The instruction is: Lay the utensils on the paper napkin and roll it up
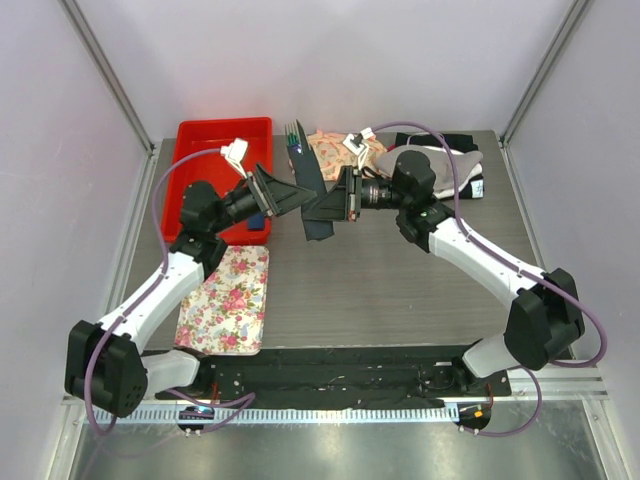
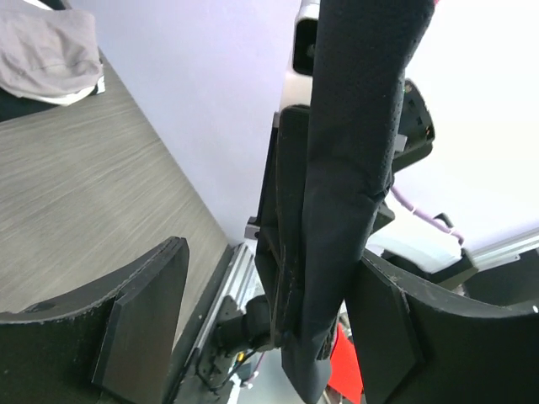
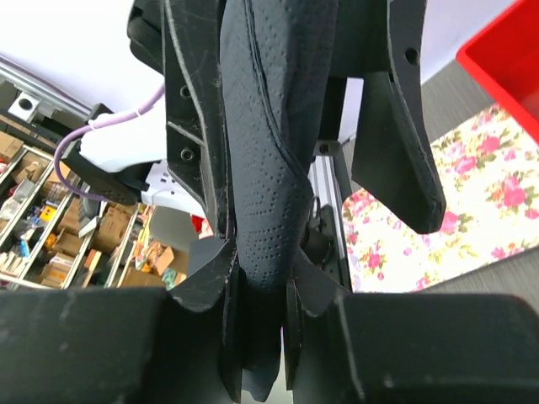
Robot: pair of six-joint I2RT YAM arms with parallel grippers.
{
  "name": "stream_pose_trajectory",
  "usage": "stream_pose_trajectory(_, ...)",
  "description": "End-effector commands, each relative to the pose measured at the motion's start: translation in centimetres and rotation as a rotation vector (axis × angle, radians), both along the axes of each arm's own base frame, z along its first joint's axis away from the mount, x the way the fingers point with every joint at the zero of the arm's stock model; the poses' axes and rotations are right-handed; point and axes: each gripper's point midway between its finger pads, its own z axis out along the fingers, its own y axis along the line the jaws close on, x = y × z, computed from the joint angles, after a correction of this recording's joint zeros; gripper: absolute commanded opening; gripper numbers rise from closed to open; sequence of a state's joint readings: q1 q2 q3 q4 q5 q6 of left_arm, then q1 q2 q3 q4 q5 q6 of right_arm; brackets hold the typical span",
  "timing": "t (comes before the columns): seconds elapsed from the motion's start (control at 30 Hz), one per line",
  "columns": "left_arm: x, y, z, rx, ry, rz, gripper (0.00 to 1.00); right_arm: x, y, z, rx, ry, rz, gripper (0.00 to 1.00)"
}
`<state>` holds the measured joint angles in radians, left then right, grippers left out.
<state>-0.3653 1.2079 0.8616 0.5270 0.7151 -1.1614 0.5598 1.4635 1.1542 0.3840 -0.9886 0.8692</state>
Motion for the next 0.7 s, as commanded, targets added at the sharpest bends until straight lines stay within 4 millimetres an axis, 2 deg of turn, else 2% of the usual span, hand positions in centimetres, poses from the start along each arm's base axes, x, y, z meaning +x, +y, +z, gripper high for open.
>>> stream_pose_trajectory(0.0,-0.1,-0.1,4.2,-0.108,-0.035,0.0,0.76,-0.4,-0.5,3.8,0.111,-0.103,-0.039,0.01)
stream_pose_trajectory(0.13,-0.3,-0.5,4.4,-0.111,-0.032,-0.011,0.7,0.1,-0.3,4.0,0.12,-0.108,-0.054,0.01)
stream_pose_trajectory(0.27,-0.4,-0.9,3.6,-0.102,-0.006,-0.019,0.59,0.5,-0.2,4.0,0.12,-0.107,-0.061,0.01)
stream_pose_trajectory(0.37,-0.5,-1.2,2.7,-0.088,0.029,-0.022,0.59,0.9,-0.1,3.6,0.105,-0.111,-0.073,0.01)
stream_pose_trajectory(0.5,-0.3,-1.4,2.9,-0.088,0.033,-0.021,0.55,1.1,0.0,3.0,0.082,-0.112,-0.084,0.01)
stream_pose_trajectory(0.6,-0.2,-1.5,3.0,-0.088,0.044,-0.028,0.41,1.2,0.0,2.6,0.076,-0.112,-0.088,0.01)
stream_pose_trajectory(0.63,-0.1,-1.5,3.1,-0.089,0.043,-0.028,0.32,1.2,0.1,2.5,0.075,-0.117,-0.089,0.01)
stream_pose_trajectory(0.67,-0.1,-1.6,3.0,-0.089,0.045,-0.03,0.27,1.3,0.0,2.5,0.075,-0.12,-0.092,0.01)
